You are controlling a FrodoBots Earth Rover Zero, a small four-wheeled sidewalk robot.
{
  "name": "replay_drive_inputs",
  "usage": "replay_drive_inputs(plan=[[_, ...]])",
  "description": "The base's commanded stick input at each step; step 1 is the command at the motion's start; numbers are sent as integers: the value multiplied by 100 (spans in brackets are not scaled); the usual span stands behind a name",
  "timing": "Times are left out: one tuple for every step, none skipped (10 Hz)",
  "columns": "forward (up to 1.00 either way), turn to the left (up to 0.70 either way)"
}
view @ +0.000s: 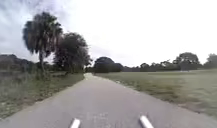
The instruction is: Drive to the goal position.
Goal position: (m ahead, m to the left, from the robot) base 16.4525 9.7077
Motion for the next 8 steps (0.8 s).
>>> replay_drive_inputs(plan=[[69, 3], [69, 3], [69, 3], [69, 3], [69, 17], [69, 34], [69, 34], [69, 34]])
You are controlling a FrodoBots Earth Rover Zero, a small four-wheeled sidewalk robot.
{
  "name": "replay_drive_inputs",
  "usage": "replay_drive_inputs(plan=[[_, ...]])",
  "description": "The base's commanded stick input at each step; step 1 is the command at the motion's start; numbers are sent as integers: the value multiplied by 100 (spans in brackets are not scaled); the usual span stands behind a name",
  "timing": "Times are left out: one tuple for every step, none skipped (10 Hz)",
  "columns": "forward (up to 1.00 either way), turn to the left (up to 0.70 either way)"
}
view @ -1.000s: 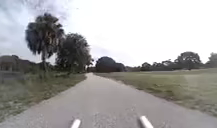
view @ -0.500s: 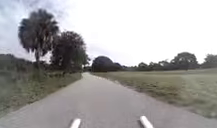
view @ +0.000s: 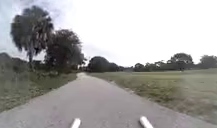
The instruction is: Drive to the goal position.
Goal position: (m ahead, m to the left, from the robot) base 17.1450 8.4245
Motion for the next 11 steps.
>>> replay_drive_inputs(plan=[[69, 34], [69, 34], [69, 33], [69, 30], [69, 7], [69, 3], [69, 3], [69, 3], [69, 3], [69, 3], [69, 3]])
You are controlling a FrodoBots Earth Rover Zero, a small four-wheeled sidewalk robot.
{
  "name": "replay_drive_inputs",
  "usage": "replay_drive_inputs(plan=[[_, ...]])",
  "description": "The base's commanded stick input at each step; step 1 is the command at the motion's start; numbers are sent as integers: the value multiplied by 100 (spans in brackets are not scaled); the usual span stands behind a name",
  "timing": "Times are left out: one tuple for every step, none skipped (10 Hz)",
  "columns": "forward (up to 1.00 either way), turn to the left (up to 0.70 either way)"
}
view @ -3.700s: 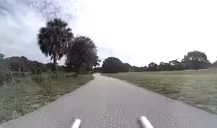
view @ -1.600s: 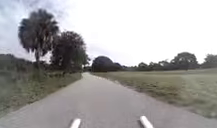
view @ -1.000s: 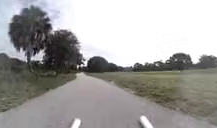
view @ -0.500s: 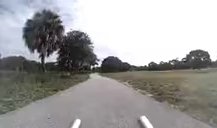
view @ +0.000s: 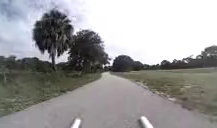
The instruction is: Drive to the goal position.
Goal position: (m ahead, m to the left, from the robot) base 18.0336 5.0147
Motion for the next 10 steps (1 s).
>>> replay_drive_inputs(plan=[[69, 3], [69, 3], [69, 3], [69, 3], [69, 3], [69, 3], [69, 3], [69, 3], [69, 3], [69, 3]])
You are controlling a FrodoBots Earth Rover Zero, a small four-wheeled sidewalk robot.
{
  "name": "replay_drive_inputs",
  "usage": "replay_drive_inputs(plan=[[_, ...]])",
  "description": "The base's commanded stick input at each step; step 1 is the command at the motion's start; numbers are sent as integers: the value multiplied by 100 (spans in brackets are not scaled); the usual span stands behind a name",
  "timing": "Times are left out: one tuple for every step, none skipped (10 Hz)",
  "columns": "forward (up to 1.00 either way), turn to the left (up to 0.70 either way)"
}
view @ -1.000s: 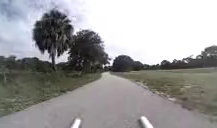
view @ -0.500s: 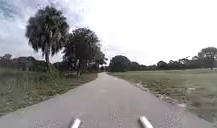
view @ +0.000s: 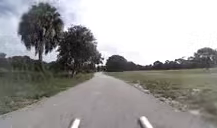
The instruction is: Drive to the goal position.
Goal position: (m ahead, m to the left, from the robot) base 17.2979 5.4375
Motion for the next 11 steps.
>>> replay_drive_inputs(plan=[[69, 3], [69, 18], [69, 34], [69, 28], [69, 17], [69, 7], [69, 3], [69, 3], [69, 3], [69, 6], [69, 18]])
